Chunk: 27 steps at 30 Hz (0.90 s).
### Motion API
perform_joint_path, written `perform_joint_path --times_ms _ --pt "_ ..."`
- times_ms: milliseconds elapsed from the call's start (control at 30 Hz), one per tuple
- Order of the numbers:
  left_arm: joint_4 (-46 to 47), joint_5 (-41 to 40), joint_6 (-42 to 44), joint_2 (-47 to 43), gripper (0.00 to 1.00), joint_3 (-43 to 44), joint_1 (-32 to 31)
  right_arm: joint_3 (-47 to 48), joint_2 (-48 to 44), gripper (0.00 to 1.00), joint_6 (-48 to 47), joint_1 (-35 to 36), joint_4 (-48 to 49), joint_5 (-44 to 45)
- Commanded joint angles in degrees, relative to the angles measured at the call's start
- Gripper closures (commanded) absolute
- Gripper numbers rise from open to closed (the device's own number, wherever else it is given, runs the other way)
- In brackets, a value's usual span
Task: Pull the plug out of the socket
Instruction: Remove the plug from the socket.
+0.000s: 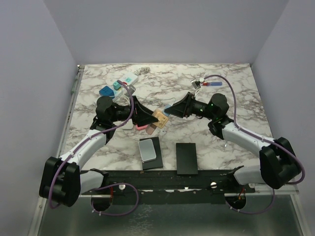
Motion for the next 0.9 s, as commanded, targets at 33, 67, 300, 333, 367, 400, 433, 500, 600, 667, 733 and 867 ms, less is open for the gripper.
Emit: perform_joint_path --times_ms 33,67,300,333,367,400,433,500,600,667,733,867 --pt "1.75 0.96 1.57 -0.86 1.0 1.37 0.19 -0.6 1.21 0.99 1.43 -2.71 3.98 0.08" --pt "1.75 0.58 1.59 -0.94 1.0 1.29 0.22 -0.58 1.09 0.99 0.9 -2.71 3.77 -0.08" --pt "-1.16 -1.88 3.18 -0.03 1.0 1.78 0.4 0.43 -2.93 0.99 -5.6 -2.67 -5.48 2.06" --pt "-1.25 -2.03 3.26 -0.01 1.0 1.78 0.43 0.47 -3.36 0.99 -6.12 -2.63 -6.13 2.31" --pt "-1.38 -2.27 3.35 -0.03 1.0 1.75 0.4 0.37 -3.62 0.99 -6.4 -2.63 -6.27 2.5" --pt "-1.55 -2.48 3.49 -0.01 1.0 1.74 0.43 0.12 -3.82 0.99 -6.55 -2.58 -6.23 2.65" --pt "-1.75 -2.73 3.58 0.01 1.0 1.8 0.4 -0.06 -3.94 0.99 -6.6 -2.54 -5.91 2.73" --pt "-2.34 -3.26 3.76 0.14 1.0 1.84 0.43 -0.57 -4.03 0.99 -6.38 -2.28 -4.7 2.9" --pt "-3.38 -4.09 4.25 0.28 1.0 1.9 0.4 -1.16 -4.29 0.99 -6.4 -1.13 -3.13 3.87" --pt "-4.69 -4.57 5.01 0.49 1.0 2.3 0.4 -1.2 -4.82 0.99 -7.48 -0.12 -3.11 4.7" --pt "-6.46 -5.25 6.01 0.69 1.0 2.66 0.43 -1.28 -5.56 0.99 -8.78 0.79 -3.48 5.47" --pt "-8.56 -5.77 7.13 1.11 1.0 3.13 0.49 -0.37 -7.2 0.99 -11.9 2.38 -6.61 7.33"
